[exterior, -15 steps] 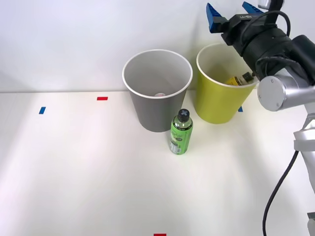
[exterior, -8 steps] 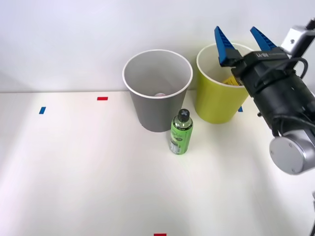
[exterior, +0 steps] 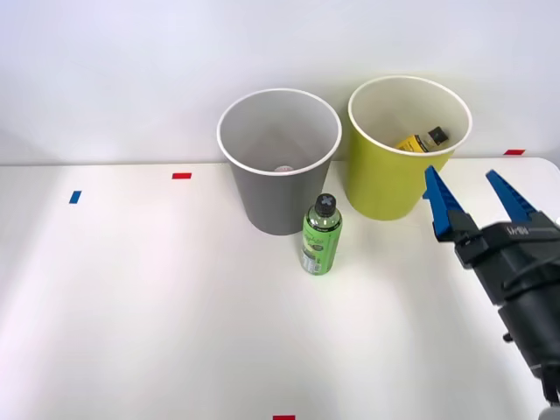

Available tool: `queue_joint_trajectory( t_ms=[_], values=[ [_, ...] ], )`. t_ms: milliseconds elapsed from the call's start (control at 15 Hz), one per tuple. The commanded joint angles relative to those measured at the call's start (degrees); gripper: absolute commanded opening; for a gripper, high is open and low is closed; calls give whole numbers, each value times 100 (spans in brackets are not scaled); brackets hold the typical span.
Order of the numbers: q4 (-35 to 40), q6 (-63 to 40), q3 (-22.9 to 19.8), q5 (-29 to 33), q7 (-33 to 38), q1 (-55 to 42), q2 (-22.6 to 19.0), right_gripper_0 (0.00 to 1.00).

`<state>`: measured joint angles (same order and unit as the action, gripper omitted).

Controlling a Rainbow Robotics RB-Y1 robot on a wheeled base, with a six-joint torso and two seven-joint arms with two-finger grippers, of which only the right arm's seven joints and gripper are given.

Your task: Put cans in the gray bin, plastic bottles in the light green bin

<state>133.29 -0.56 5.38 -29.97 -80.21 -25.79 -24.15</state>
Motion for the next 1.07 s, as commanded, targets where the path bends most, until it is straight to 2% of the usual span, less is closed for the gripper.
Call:
queue_joint_trajectory(
  t_ms=[67,333,733,867,1000,1067],
  values=[
    [13,82,113,61,-56,-594,192,100],
    [13,73,165,193,-258,-1279,367,100],
    [-127,56,192,510,-548,-1657,622,100],
    [-848,741,253,1327,-504,-1605,860,100],
    [-1639,1682,376,1881,-417,-1570,1167,100],
    [-1753,1831,385,2109,-399,-1613,1246,100]
  ],
)
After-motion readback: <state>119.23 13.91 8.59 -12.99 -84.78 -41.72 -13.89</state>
